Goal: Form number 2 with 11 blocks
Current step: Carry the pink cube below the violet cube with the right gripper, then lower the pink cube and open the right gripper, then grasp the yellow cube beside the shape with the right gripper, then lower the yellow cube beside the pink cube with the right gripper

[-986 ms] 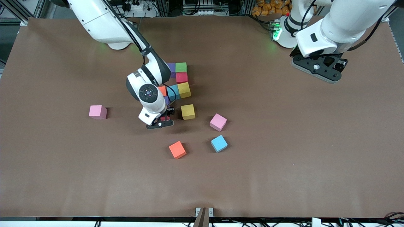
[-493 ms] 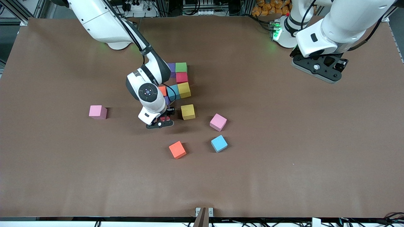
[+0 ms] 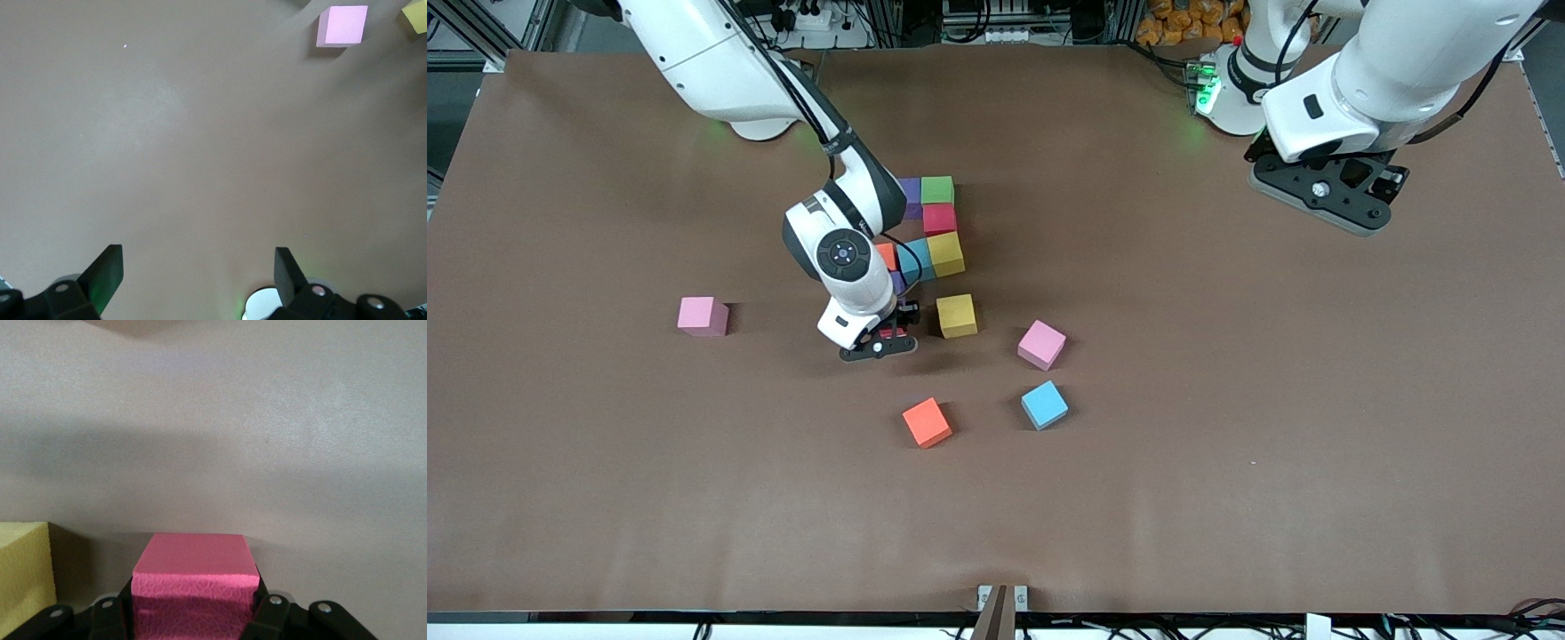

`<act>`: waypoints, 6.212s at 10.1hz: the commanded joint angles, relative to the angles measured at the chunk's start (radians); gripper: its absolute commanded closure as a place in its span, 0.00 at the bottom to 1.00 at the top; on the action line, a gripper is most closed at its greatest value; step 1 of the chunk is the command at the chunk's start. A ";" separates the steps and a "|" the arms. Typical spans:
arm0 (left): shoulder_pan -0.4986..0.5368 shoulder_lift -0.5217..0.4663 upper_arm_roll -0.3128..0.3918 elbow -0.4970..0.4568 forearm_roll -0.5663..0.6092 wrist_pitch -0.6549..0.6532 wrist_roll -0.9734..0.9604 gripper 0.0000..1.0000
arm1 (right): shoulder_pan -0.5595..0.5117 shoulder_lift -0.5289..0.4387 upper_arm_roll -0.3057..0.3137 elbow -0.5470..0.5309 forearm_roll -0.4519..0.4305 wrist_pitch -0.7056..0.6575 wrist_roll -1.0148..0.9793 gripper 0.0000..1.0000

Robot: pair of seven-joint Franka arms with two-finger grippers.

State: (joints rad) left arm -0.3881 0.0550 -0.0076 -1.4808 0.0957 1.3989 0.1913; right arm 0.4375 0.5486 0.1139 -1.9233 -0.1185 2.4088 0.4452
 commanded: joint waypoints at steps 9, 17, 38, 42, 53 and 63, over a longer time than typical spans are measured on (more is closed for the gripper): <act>0.009 0.008 0.000 0.025 -0.030 -0.020 -0.006 0.00 | 0.007 -0.033 -0.002 -0.034 -0.016 0.006 0.044 0.00; 0.018 0.008 -0.002 0.025 -0.033 -0.020 -0.006 0.00 | 0.010 -0.099 0.000 0.044 -0.009 -0.027 0.041 0.00; 0.044 0.009 -0.037 -0.024 -0.047 -0.084 0.028 0.00 | 0.182 0.070 -0.008 0.127 0.062 0.042 0.052 0.99; 0.035 0.011 -0.043 -0.015 -0.047 -0.090 0.011 0.00 | 0.182 0.028 0.001 0.144 0.042 0.007 -0.213 1.00; 0.038 0.011 -0.041 -0.012 -0.082 -0.086 -0.009 0.00 | 0.103 -0.047 0.050 0.107 0.051 -0.205 -1.525 1.00; 0.038 0.011 -0.041 -0.013 -0.082 -0.084 -0.007 0.00 | 0.069 -0.010 0.040 0.073 0.046 -0.117 -1.590 1.00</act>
State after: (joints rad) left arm -0.3524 0.0699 -0.0494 -1.5009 0.0347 1.3257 0.1934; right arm 0.5207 0.5372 0.1445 -1.8445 -0.0707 2.2808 -1.1265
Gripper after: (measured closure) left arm 0.000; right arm 0.427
